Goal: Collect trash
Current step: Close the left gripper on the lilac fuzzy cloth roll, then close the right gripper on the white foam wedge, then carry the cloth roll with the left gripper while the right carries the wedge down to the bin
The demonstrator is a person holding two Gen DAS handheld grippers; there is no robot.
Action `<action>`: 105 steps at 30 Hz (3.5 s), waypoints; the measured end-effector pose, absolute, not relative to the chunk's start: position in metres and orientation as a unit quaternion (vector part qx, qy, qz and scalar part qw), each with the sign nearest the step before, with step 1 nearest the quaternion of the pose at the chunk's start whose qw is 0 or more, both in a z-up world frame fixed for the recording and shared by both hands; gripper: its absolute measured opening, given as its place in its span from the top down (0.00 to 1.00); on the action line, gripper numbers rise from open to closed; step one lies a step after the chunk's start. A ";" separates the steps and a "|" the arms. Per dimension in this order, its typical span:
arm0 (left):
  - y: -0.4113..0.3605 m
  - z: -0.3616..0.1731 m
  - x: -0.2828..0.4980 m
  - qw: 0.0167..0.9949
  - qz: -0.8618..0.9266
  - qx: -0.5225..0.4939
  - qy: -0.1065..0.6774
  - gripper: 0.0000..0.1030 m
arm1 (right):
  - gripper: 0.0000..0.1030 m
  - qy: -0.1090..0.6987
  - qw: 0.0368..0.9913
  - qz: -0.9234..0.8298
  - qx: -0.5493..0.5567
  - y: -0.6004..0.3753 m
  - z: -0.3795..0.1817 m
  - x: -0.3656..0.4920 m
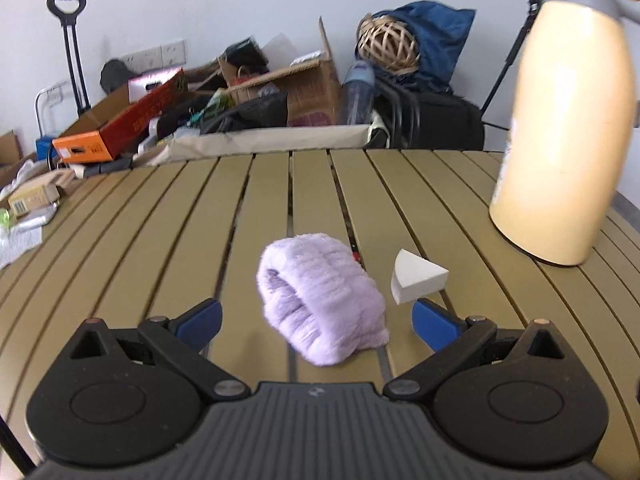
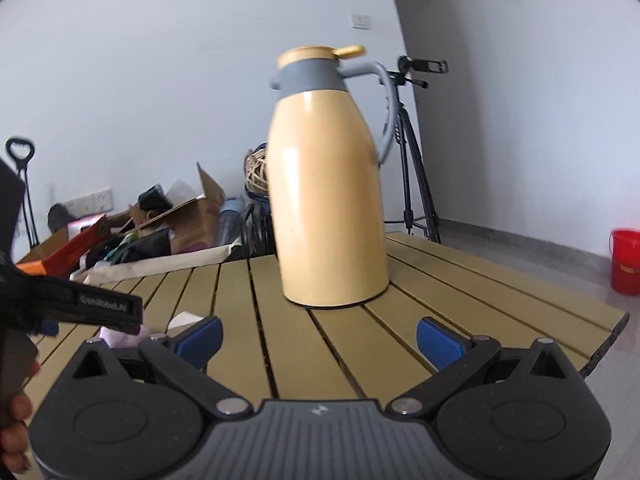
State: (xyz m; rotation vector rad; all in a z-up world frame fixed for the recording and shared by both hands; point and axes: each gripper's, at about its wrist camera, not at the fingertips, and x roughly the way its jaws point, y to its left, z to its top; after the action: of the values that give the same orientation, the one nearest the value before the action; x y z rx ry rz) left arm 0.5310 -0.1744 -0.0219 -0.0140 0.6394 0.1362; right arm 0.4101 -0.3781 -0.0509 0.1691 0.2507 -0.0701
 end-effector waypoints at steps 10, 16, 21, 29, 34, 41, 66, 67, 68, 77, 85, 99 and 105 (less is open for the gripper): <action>-0.182 -0.042 0.566 0.937 0.118 -0.018 0.327 0.04 | 0.00 0.119 0.986 -0.034 0.113 -0.395 -0.063 0.414; -0.177 -0.045 0.568 0.931 0.116 -0.032 0.343 0.35 | 0.00 0.122 0.985 -0.034 0.122 -0.399 -0.066 0.415; -0.172 -0.045 0.562 0.935 0.107 -0.028 0.337 0.58 | 0.00 0.124 0.984 -0.035 0.122 -0.397 -0.067 0.417; -0.168 -0.035 0.552 0.943 0.087 0.005 0.321 0.63 | 0.00 0.137 0.980 -0.030 0.143 -0.392 -0.068 0.426; -0.154 -0.021 0.543 0.951 0.069 0.007 0.302 0.63 | 0.00 0.148 0.977 -0.017 0.154 -0.379 -0.065 0.437; -0.123 -0.008 0.537 0.956 0.040 0.011 0.291 0.63 | 0.00 0.155 0.979 0.005 0.135 -0.342 -0.056 0.457; -0.059 -0.035 0.546 0.956 0.002 0.017 0.292 0.63 | 0.14 0.315 0.948 0.032 0.019 -0.257 -0.051 0.574; -0.059 -0.036 0.547 0.956 0.002 0.016 0.293 0.63 | 0.16 0.318 0.947 0.033 0.016 -0.255 -0.052 0.578; -0.058 -0.036 0.548 0.955 0.001 0.015 0.295 0.63 | 0.16 0.320 0.947 0.034 0.015 -0.253 -0.052 0.582; -0.051 -0.043 0.553 0.950 0.004 -0.004 0.311 0.63 | 0.64 0.325 0.945 0.043 -0.005 -0.238 -0.056 0.594; -0.052 -0.044 0.553 0.951 0.007 0.000 0.308 0.63 | 0.69 0.303 0.952 0.046 0.030 -0.245 -0.049 0.571; -0.046 -0.040 0.536 0.948 0.054 0.008 0.312 0.63 | 0.69 0.228 0.968 0.078 0.074 -0.248 -0.027 0.453; -0.016 -0.022 0.489 0.949 0.049 -0.017 0.310 0.63 | 0.69 0.212 0.971 0.100 0.051 -0.237 -0.027 0.402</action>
State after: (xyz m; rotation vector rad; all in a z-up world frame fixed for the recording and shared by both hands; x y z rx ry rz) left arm 0.4890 -0.0163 -0.0223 -0.0338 0.6302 0.1006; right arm 0.4021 -0.2373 -0.0266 0.1020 0.4273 0.2021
